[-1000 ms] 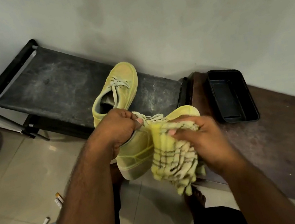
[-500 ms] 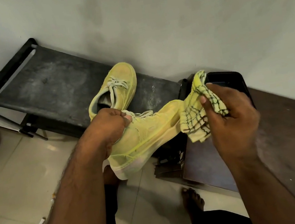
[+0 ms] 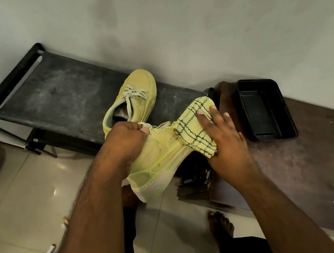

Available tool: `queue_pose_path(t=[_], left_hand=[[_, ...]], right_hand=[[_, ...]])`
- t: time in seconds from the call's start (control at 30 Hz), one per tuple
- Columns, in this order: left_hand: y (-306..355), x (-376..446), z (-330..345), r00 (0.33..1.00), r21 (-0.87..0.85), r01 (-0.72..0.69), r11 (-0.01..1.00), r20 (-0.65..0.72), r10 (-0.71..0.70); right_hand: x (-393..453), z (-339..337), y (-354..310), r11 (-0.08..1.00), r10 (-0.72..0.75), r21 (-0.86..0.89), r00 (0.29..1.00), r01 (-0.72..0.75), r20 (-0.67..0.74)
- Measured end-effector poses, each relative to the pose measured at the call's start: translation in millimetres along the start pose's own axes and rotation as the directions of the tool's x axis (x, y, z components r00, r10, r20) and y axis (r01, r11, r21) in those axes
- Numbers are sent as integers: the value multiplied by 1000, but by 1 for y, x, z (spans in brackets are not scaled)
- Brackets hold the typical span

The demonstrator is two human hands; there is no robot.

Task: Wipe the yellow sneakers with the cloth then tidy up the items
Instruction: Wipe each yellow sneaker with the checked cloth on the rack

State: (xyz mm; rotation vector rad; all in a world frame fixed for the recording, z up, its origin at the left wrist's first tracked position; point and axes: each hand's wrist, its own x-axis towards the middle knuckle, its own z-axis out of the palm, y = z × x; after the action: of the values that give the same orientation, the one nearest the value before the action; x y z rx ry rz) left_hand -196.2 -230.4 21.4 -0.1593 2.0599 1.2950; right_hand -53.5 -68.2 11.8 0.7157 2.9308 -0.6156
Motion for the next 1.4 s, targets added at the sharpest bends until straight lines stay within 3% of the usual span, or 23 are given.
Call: queue_pose_path(t=[0.1,0.2,0.3,0.37,0.47,0.6,0.73,0.83,0.9,0.97,1.07,1.17,1.23,1.33,1.4], left_hand=[[-1,2,1,1000,4,-7,1000,-10,7],[-4,4,-1,999,-21,3,1000,-34,-3],[-8,8,-5,999,-31,23,999,-39,-24],[-8,9,-6,999,-14,24,1000,-35,-25],[-5,5,-5,1000,-6,16,1000,-4,-16],[-3,2,-2,1000,16,-2,1000,-16,3],[-2,3,-1,999,25,-4,1000,-38,5],[-2,4,-1,998,7,-4,1000,-67,4],[-3,5,-2,998,2,7,1000,-70,-7],[-3,5,-2,998,1,15,1000,-57,-15],[-2,3,-3,999,15,13,1000,-41,-12],[-2,2,-2,1000,47,1,999,-26,0],[-2,1,-1,1000,43,-3,999,-12,3],[-1,1,-1,1000,43,-7,999,-21,8],[0,1,-1,999,45,-14,999,-36,15]], right_hand=[[-3,0,-9,989,-46,139,999,48,-13],[-16,3,-25,975,-187,123,982,184,16],[-28,8,-38,900,-405,225,908,374,108],[-33,3,-38,816,-490,378,870,437,54],[-30,-21,-19,820,-334,457,936,345,-108],[-8,-36,8,918,-107,333,943,216,-316],[-5,-21,3,980,-11,194,990,39,-142],[-25,-8,-23,970,-198,130,978,205,-68],[-37,0,-42,902,-392,183,919,392,-34],[-42,-1,-44,840,-460,288,885,459,-69],[-32,-24,-28,877,-208,390,954,279,-216],[-14,-36,-8,937,25,331,920,115,-390],[-5,-33,-5,962,63,270,935,36,-350],[-14,-22,-18,993,31,117,990,-15,-139],[-31,-18,-36,992,-104,65,994,106,-31]])
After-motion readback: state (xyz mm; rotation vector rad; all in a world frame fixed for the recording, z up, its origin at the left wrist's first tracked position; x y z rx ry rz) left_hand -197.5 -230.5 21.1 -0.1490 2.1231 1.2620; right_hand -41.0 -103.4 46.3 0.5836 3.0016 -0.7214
